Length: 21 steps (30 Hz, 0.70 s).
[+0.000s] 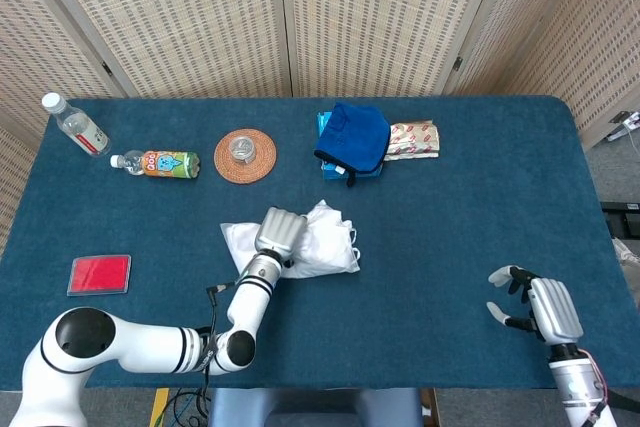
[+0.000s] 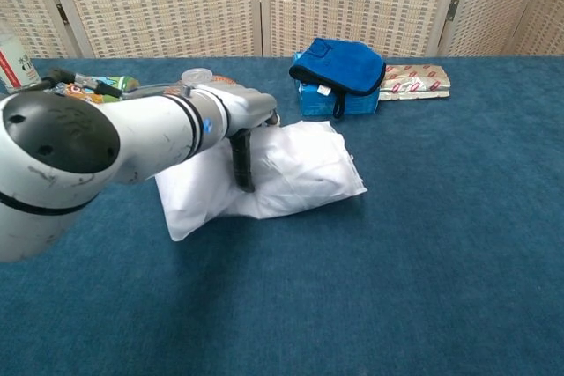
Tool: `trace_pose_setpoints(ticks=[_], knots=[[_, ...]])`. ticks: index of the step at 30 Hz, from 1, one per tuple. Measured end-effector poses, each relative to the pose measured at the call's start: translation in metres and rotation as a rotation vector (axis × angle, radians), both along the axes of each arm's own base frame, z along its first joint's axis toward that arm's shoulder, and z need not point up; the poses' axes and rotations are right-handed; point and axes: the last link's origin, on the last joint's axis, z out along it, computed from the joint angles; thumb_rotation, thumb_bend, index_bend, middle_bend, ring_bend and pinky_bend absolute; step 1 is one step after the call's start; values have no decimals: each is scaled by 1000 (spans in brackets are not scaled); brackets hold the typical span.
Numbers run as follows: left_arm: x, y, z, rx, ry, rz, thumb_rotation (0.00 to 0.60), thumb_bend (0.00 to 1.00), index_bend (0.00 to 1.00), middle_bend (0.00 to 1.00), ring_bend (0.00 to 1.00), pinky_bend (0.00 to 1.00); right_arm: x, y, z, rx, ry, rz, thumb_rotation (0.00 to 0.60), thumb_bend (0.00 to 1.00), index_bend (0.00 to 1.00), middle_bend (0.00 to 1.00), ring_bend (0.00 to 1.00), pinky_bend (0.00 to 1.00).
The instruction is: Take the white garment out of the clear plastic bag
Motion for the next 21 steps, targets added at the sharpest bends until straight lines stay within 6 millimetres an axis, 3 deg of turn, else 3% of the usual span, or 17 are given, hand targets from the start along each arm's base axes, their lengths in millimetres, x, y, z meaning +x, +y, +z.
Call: trace_pose_setpoints(ticks=[7,21], knots=[[1,-3,6,49,-33,-62,600,73,459,617,543,444,3,-5,-1,-9,-11,12,600,199,466,484,508,636],[0,-14,32,144,-167,-189,600,94,479,642,564,459,18,-22,13,-95,-76,38,600,193,466,469,508,636]])
